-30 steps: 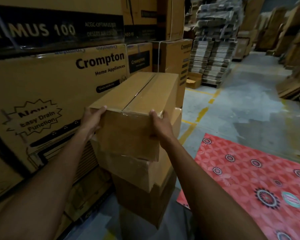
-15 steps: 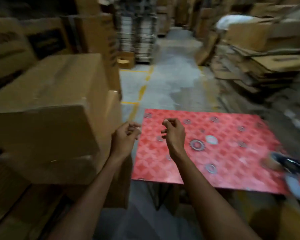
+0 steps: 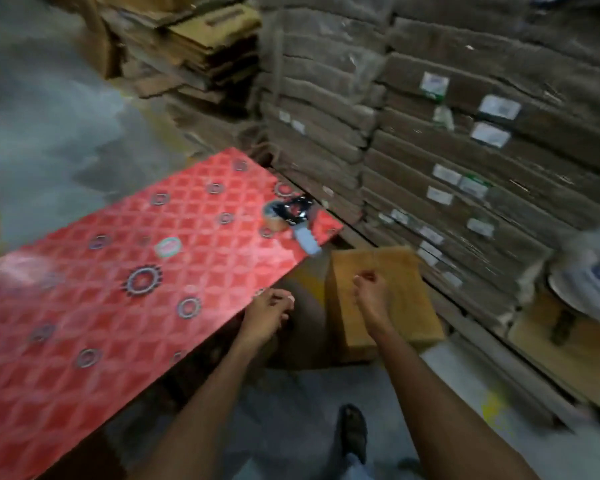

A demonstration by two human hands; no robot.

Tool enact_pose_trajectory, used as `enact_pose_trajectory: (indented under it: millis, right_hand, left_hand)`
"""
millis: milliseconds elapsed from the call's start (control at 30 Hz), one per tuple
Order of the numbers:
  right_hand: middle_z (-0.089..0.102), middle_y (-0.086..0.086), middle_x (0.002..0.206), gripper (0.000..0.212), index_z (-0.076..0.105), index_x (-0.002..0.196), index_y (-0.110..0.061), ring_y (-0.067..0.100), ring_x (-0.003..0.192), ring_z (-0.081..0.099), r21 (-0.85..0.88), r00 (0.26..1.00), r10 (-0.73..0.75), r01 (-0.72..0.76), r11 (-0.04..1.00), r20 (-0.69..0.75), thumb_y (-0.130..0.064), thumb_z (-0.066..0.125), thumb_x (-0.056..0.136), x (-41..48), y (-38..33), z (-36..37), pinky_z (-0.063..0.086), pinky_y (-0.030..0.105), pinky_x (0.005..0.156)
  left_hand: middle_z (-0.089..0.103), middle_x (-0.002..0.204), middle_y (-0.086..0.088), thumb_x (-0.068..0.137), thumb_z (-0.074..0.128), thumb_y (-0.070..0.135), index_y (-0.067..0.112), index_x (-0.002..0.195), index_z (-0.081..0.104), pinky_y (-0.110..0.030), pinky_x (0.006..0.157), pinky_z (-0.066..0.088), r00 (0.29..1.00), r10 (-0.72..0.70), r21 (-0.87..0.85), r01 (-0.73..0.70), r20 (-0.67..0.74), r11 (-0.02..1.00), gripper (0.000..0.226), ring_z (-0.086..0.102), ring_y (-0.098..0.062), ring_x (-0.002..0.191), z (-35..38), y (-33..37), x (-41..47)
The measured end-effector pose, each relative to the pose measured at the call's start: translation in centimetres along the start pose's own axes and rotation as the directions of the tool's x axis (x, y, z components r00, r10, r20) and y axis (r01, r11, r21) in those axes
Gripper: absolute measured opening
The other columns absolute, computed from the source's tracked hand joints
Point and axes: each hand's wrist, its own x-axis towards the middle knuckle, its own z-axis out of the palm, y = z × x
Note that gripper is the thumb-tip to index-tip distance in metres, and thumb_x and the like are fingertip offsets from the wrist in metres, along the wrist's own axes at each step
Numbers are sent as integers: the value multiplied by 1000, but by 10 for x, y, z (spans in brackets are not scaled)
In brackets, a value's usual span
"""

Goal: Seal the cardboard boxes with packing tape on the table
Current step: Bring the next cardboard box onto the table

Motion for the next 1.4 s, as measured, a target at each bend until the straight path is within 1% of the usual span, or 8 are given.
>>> enact_pose_trajectory:
  millis: [200, 300, 500, 667, 833, 1067, 1300, 1400]
  right_hand:
    - [71, 14, 98, 12, 59, 78, -29, 39, 94, 67, -191, 977, 213, -214, 958, -28, -21, 59, 86, 108, 64, -96, 55, 58, 86]
    - [69, 14, 117, 22, 66, 111, -18, 37, 107, 64, -276, 939, 344, -331, 903, -1, -22, 64, 89, 165, 97, -128, 53, 50, 92]
    - [54, 15, 143, 55, 48, 143, -12, 35, 124, 56, -388, 879, 477, -442, 808, -9, -30, 66, 95, 263, 196, -173, 42, 36, 93]
    - [47, 20, 150, 73, 30, 156, -13, 40, 133, 49, -346, 807, 587, -571, 744, -69, -30, 65, 95, 306, 279, -184, 43, 43, 103]
    - [65, 14, 130, 58, 55, 135, -11, 35, 117, 60, -329, 817, 572, -562, 759, -76, -43, 70, 89, 310, 304, -169, 46, 41, 98]
    - [63, -4, 124, 47, 49, 126, -34, 21, 109, 60, -50, 927, 356, -364, 930, -118, -52, 71, 88, 306, 205, -172, 50, 40, 90]
    - [63, -3, 124, 74, 49, 137, -36, 25, 112, 62, 7, 942, 253, -258, 966, -220, -69, 71, 74, 264, 81, -209, 51, 54, 99]
    - [63, -8, 108, 50, 53, 122, -41, 27, 107, 63, 86, 945, 215, -199, 976, -248, -60, 72, 79, 214, 37, -229, 54, 56, 95]
  left_hand:
    - [74, 105, -4, 92, 69, 30, 26, 97, 70, -28, 66, 49, 953, -259, 184, 230, 154, 956, 6, 67, -14, 78, 135, -38, 79]
    - [70, 117, -9, 81, 69, 44, 29, 101, 66, -39, 91, 53, 906, -370, 296, 303, 204, 906, 25, 66, -24, 103, 191, -68, 121]
    - [56, 138, -10, 96, 65, 30, 10, 141, 49, -33, 100, 44, 815, -562, 313, 502, 141, 806, 53, 53, -28, 127, 276, -137, 189]
    - [55, 139, -12, 91, 71, 17, 9, 145, 44, -21, 67, 49, 752, -659, 100, 656, 1, 748, 60, 58, -22, 100, 314, -204, 222]
    - [55, 122, 5, 93, 68, 30, 28, 137, 40, -50, 107, 42, 672, -738, -106, 740, 62, 664, 52, 53, -20, 110, 328, -210, 224]
    - [59, 121, -1, 86, 77, 35, 27, 120, 39, -59, 88, 55, 838, -542, -244, 514, -61, 823, 52, 62, -28, 111, 309, -115, 236]
    - [59, 121, -5, 91, 72, 29, 22, 126, 37, -32, 59, 51, 928, -371, -251, 349, -42, 903, 49, 61, -13, 89, 273, 1, 187]
    - [59, 126, -9, 89, 74, 28, 17, 130, 36, -30, 55, 51, 965, -260, -284, 242, -29, 928, 58, 64, -17, 92, 252, 42, 150]
